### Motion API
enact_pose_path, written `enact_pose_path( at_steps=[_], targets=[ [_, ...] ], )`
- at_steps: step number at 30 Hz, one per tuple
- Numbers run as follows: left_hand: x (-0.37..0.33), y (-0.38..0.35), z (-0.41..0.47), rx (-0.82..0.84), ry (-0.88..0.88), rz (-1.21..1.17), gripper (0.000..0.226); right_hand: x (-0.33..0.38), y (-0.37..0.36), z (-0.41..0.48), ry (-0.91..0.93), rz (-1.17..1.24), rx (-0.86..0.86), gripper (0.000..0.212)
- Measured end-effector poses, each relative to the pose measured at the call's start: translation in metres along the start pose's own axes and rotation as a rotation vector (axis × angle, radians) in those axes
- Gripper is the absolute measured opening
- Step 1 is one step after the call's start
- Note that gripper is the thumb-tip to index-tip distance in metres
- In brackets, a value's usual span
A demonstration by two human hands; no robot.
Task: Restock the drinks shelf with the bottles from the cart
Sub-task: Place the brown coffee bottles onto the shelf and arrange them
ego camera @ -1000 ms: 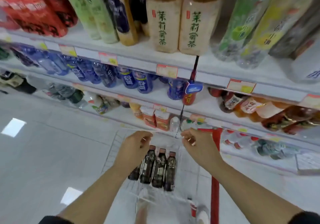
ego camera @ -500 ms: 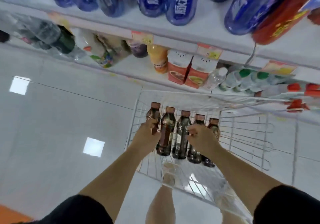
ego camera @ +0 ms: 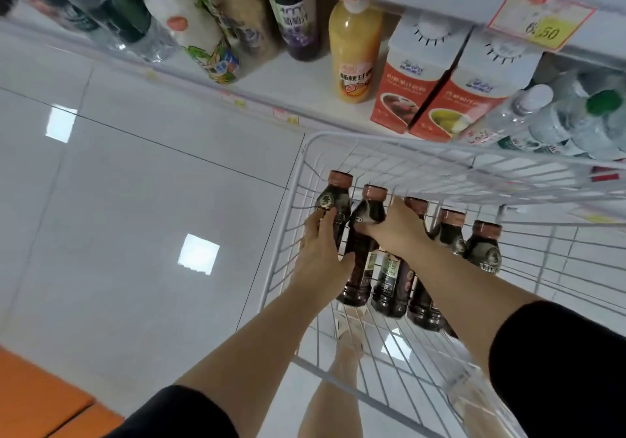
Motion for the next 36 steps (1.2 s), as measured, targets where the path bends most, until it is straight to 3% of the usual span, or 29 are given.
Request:
enact_pose_path(
  at_steps=[4, 11, 16, 19, 25, 31, 36],
  targets=[
    [0.001, -0.002, 0.003, -0.013, -0.013, 0.021, 0.074, 0.005, 0.007, -0.012, 0.049, 0.075, -0.03, 0.03],
    [-0.008, 0.0, 0.002, -0.09, -0.019, 0.044, 0.066, -0.019, 0.043, -0.069, 0.211, 0.28, -0.207, 0.044],
    [-0.003, -0.023, 0.013, 0.093, 0.079, 0.156, 0.079, -0.05, 0.084, -0.079, 0.125, 0.371, -0.297, 0.031],
    [0.002, -0.039, 0.017, 0.199, 0.149, 0.144, 0.082, -0.064, 0.088, -0.08, 0.117, 0.249, -0.315, 0.039],
    [0.001, -0.05, 0.026, 0.13, 0.179, 0.159, 0.07, -0.093, 0.076, -0.059, 0.009, 0.198, -0.325, 0.045],
    [0.001, -0.048, 0.03, 0.127, 0.187, 0.143, 0.066, -0.112, 0.053, -0.051, -0.065, 0.233, -0.282, 0.093],
    [-0.011, -0.039, 0.019, 0.196, 0.215, 0.025, 0.053, -0.123, 0.052, -0.063, -0.161, 0.319, -0.174, 0.072]
  ],
)
Point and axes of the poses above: each hand's wrist, its own z-axis towards the middle knuckle, its own y-axis out of the back of the hand, x = y × z, the point moved 5 cm from there along z, towards the middle knuckle, and after that the axes turned 1 degree about -z, right-handed, at the moved point
